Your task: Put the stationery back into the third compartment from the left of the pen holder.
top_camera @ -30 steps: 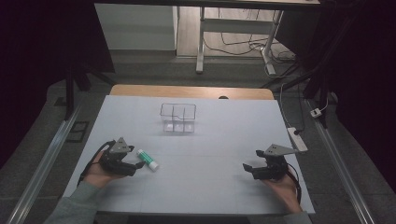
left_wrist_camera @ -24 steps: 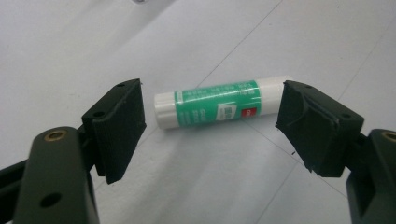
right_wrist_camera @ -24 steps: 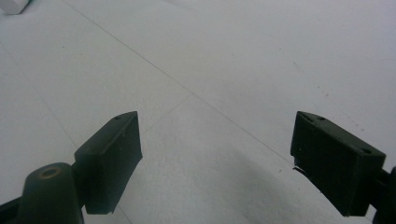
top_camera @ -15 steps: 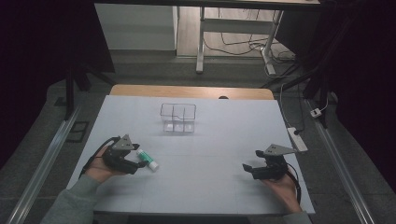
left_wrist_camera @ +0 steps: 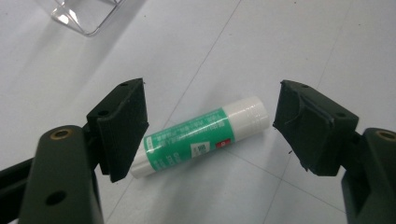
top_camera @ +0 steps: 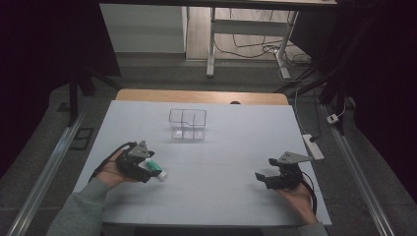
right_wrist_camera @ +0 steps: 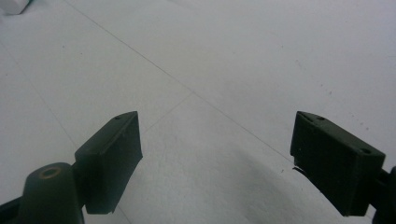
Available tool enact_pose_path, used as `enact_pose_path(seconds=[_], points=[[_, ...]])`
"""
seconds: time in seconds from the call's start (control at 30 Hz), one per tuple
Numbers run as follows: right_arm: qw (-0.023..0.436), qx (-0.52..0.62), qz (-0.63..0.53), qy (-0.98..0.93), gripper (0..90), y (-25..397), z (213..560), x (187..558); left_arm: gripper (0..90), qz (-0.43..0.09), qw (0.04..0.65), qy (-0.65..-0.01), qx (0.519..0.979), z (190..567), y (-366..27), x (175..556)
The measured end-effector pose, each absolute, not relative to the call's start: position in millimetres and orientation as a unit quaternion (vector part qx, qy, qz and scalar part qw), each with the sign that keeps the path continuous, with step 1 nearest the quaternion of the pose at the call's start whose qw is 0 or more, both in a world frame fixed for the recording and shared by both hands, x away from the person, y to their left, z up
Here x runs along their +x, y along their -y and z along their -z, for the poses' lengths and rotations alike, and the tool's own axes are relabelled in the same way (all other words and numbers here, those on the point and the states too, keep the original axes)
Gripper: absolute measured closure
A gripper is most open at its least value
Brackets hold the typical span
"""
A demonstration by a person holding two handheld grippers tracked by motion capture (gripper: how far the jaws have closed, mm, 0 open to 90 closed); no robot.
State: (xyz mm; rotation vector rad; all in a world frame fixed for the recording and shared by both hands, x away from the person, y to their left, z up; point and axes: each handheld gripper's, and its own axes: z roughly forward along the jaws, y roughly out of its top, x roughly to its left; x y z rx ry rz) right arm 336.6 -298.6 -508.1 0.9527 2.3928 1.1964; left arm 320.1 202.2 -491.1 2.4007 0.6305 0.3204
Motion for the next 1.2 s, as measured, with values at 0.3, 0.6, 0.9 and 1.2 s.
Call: enact_pose_path(seconds=[0.3, 0.6, 0.9, 1.2], points=[[0.147, 0.332, -0.413, -0.835, 15.9, 298.0, 509.0, 337.1, 25.8, -0.114, 0.302, -0.218, 0.921, 489.9, -190.1, 324.0], [0.147, 0.332, -0.412, -0.836, 16.3, 297.8, 509.3, 337.0, 26.2, -0.103, 0.292, -0.194, 0.931, 491.8, -185.3, 330.1], [0.146, 0.334, -0.409, -0.837, 16.4, 297.4, 509.7, 336.9, 26.5, -0.101, 0.285, -0.17, 0.938, 493.6, -181.2, 332.8], [0.14, 0.332, -0.413, -0.837, 16.7, 296.9, 510.1, 337.1, 27.5, -0.102, 0.284, -0.158, 0.94, 493.9, -180.3, 334.8]])
